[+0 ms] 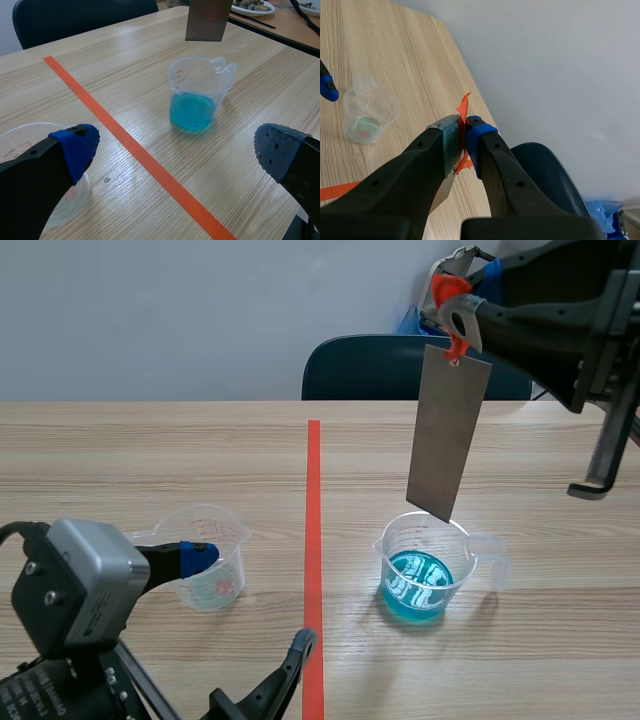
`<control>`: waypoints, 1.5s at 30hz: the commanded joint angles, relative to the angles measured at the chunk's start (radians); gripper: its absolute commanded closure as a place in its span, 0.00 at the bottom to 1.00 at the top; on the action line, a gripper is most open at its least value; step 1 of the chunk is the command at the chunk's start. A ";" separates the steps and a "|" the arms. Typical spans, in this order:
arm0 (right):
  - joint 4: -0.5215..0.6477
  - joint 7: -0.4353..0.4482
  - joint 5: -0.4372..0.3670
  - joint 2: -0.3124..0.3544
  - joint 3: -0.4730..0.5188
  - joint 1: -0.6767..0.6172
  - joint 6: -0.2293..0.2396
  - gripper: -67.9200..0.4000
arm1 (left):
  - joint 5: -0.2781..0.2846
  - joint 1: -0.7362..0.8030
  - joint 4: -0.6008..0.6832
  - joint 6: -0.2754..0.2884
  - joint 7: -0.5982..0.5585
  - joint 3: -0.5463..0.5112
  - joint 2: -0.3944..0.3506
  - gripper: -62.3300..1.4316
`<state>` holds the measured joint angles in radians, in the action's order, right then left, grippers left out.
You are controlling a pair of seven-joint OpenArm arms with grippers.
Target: Do the redox reaction experiment
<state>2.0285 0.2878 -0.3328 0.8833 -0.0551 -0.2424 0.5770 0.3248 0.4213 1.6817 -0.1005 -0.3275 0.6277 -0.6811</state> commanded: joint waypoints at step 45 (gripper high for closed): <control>0.005 0.018 0.016 0.003 0.010 0.010 -0.007 0.98 | 0.000 0.002 0.008 0.006 -0.021 0.006 0.016 0.00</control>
<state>2.0285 0.2878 -0.3035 0.8833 -0.0551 -0.2424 0.5770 0.3248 0.4213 1.6817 -0.1005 -0.3275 0.6277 -0.6811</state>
